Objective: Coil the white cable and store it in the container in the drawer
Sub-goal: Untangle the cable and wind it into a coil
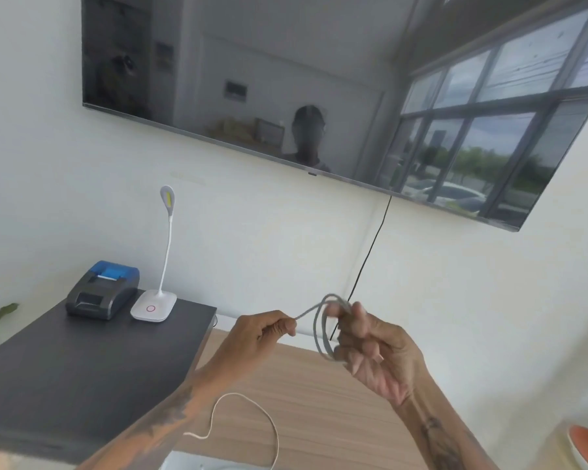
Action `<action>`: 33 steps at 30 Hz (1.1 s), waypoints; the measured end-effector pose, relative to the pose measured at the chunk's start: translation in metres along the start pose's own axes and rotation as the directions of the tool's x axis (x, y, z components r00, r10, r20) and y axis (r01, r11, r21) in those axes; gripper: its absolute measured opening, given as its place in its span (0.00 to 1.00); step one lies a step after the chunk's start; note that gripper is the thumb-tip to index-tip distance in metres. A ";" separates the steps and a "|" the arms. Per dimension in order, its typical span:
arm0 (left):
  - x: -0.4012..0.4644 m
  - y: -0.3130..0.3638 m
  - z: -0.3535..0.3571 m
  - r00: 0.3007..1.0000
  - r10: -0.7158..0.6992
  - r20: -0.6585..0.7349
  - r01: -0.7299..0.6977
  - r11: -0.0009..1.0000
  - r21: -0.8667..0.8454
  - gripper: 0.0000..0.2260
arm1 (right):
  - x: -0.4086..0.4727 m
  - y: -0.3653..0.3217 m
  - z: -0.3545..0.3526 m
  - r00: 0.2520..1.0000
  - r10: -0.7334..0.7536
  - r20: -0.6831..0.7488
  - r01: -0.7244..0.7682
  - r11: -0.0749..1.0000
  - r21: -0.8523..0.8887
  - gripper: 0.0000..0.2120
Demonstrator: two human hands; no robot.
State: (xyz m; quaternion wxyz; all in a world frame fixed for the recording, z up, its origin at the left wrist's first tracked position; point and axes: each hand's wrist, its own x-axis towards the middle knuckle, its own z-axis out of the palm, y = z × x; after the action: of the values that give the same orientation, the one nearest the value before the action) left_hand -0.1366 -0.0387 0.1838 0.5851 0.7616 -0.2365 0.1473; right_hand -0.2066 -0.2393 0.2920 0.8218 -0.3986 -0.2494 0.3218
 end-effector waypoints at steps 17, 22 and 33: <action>0.005 0.011 -0.027 0.995 0.077 0.069 -0.093 0.959 0.267 0.09 | 0.024 0.023 -0.056 0.952 -0.253 -0.172 -0.200 -0.091 -0.976 0.12; 0.008 0.003 -0.037 0.996 0.088 -0.016 -0.084 0.983 0.162 0.10 | 0.017 0.004 -0.031 0.968 0.034 -0.250 -0.236 0.470 -0.850 0.16; -0.024 0.005 0.018 0.991 0.122 0.053 -0.126 0.989 0.083 0.20 | 0.035 0.009 -0.026 0.796 -0.532 -0.289 0.117 0.603 -0.789 0.11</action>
State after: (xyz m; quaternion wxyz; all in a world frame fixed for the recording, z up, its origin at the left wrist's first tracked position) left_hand -0.1606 -0.0529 0.1707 0.5356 0.7733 -0.2907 0.1752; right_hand -0.1691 -0.2224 0.2753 0.6691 -0.7088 -0.2075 -0.0827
